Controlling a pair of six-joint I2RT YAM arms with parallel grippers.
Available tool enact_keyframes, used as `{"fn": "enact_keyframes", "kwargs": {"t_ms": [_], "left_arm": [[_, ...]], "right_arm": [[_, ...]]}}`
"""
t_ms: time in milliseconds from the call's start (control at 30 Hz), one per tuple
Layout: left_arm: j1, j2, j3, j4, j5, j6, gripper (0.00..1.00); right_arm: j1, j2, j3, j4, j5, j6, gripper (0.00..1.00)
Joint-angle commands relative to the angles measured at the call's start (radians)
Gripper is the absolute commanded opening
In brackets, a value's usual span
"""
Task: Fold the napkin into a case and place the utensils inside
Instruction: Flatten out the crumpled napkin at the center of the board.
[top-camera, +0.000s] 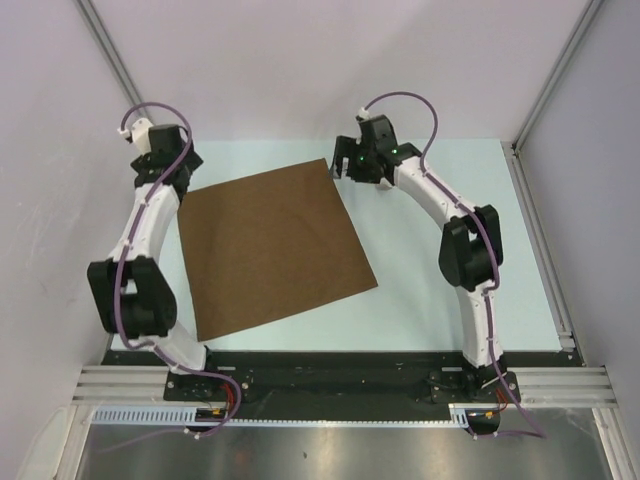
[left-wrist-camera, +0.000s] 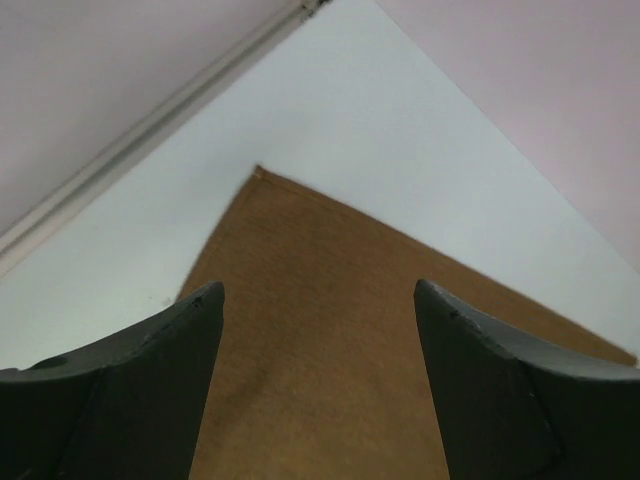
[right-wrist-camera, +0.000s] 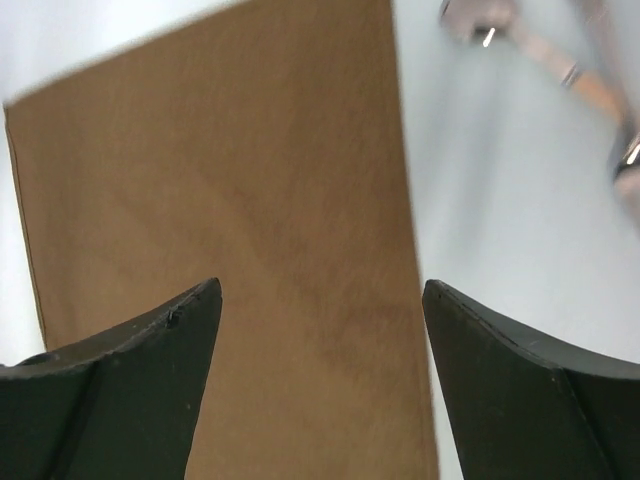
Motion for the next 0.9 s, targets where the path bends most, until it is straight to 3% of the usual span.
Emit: {"fn": "enact_keyframes", "kwargs": {"t_ms": [0,100,300,467,533,600,867], "left_arm": [[-0.004,-0.152,-0.189,-0.034,0.237,-0.062,0.79],[-0.004,-0.255,-0.338,-0.098,0.305,-0.107,0.79],[-0.004,-0.392,-0.513,-0.394,0.227,-0.221,0.79],[-0.005,-0.577,-0.694,-0.399,0.212,-0.282,0.77],[-0.005,-0.596,-0.738,-0.362,0.244,-0.29,0.74],[-0.008,-0.573,-0.743,-0.359,0.259,-0.303,0.73],[-0.022,-0.506,-0.726,-0.396,0.249,-0.322,0.75]], "right_arm": [[0.071,-0.148,-0.191,-0.032,0.085,-0.011,0.85],[0.108,-0.218,-0.331,-0.049,0.134,0.029,0.79],[0.167,-0.399,-0.655,-0.14,0.354,0.187,0.78],[0.198,-0.512,-0.845,-0.188,0.475,0.314,0.72],[0.204,-0.546,-0.917,-0.15,0.472,0.34,0.63],[0.203,-0.551,-0.944,-0.109,0.455,0.363,0.52],[0.272,-0.519,-0.938,-0.104,0.461,0.428,0.55]]}}
